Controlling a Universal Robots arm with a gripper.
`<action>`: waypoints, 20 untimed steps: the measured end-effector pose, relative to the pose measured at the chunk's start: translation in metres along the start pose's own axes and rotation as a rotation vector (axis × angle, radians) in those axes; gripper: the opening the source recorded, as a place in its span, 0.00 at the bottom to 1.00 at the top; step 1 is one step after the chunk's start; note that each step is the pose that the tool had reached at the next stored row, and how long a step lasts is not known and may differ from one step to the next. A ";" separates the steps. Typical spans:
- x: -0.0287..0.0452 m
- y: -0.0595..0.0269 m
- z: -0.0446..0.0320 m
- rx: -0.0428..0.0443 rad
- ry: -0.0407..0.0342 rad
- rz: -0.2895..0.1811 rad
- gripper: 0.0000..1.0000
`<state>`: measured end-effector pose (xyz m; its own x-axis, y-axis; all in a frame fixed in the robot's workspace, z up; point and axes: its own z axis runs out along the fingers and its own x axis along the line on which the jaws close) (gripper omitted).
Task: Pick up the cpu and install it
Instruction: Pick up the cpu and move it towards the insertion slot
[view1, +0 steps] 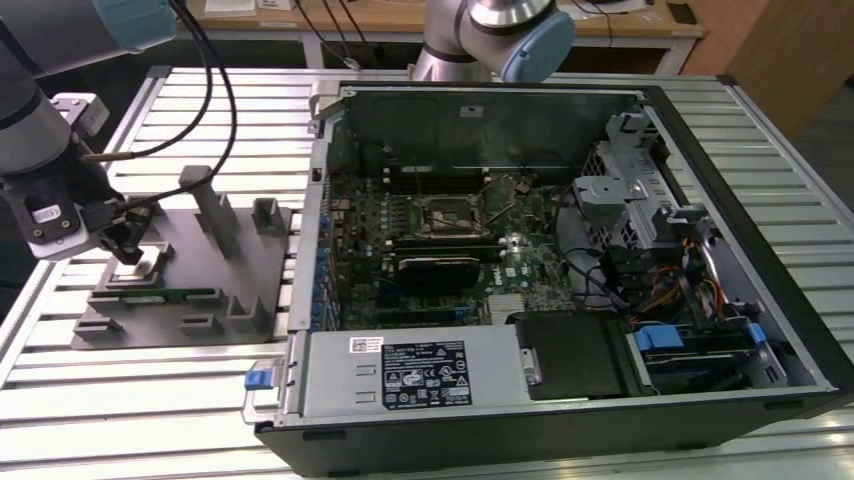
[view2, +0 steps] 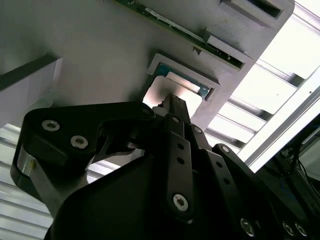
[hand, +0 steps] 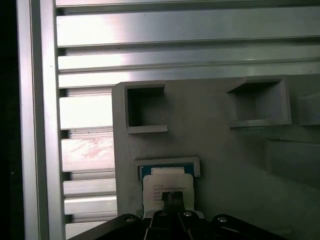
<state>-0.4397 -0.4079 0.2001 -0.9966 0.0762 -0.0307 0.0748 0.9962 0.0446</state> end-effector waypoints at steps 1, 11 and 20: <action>0.0000 0.0000 0.0001 0.0000 -0.0001 0.000 0.11; -0.0001 0.0000 0.0003 -0.0002 -0.0003 0.000 0.35; 0.0000 0.0000 0.0003 -0.0002 -0.0003 0.000 0.65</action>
<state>-0.4396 -0.4079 0.1998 -0.9966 0.0762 -0.0310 0.0748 0.9962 0.0448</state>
